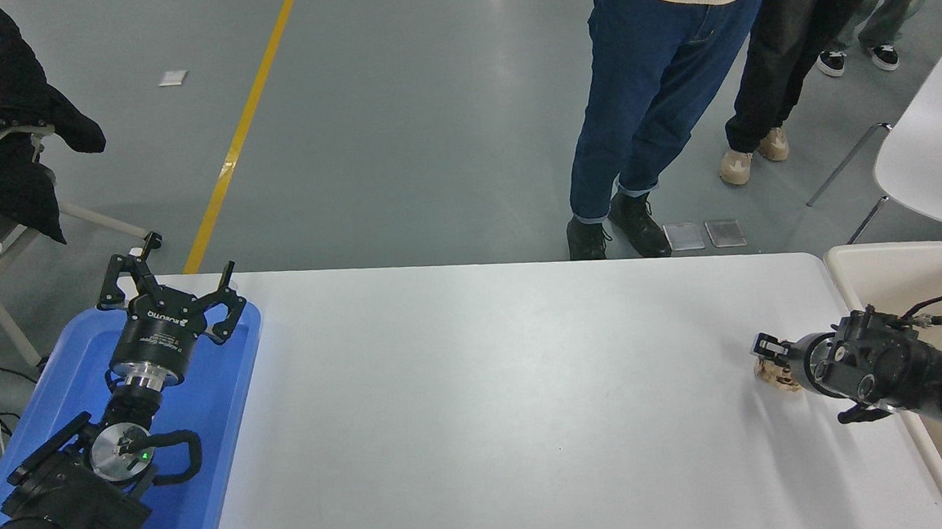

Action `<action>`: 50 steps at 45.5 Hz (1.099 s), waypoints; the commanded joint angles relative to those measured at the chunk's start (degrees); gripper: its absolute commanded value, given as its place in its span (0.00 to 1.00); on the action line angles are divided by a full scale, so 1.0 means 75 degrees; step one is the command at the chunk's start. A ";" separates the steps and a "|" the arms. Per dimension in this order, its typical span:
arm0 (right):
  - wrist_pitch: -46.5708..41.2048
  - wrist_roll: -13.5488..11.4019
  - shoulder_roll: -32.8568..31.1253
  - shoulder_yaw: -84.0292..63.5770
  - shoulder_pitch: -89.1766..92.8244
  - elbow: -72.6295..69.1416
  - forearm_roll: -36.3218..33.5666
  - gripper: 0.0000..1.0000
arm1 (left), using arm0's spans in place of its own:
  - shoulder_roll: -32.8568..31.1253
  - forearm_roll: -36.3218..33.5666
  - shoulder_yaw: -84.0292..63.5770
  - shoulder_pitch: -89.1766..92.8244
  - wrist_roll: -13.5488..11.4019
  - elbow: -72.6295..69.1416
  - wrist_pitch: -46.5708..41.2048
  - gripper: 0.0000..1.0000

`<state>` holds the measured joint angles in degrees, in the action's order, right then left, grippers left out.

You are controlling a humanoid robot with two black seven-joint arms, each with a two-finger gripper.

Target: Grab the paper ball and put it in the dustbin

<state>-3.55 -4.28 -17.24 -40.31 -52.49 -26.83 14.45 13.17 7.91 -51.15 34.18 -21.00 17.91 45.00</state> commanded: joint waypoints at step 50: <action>-0.5291 0.0090 -0.0866 -0.3344 -0.9511 -0.7754 0.0592 0.00 | -0.0010 0.0000 0.0000 0.0001 0.0011 0.0002 0.0000 1.00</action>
<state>-26.18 -3.66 -24.00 -63.78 -107.11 -81.13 19.08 13.10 7.91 -51.15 34.19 -20.91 17.93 45.00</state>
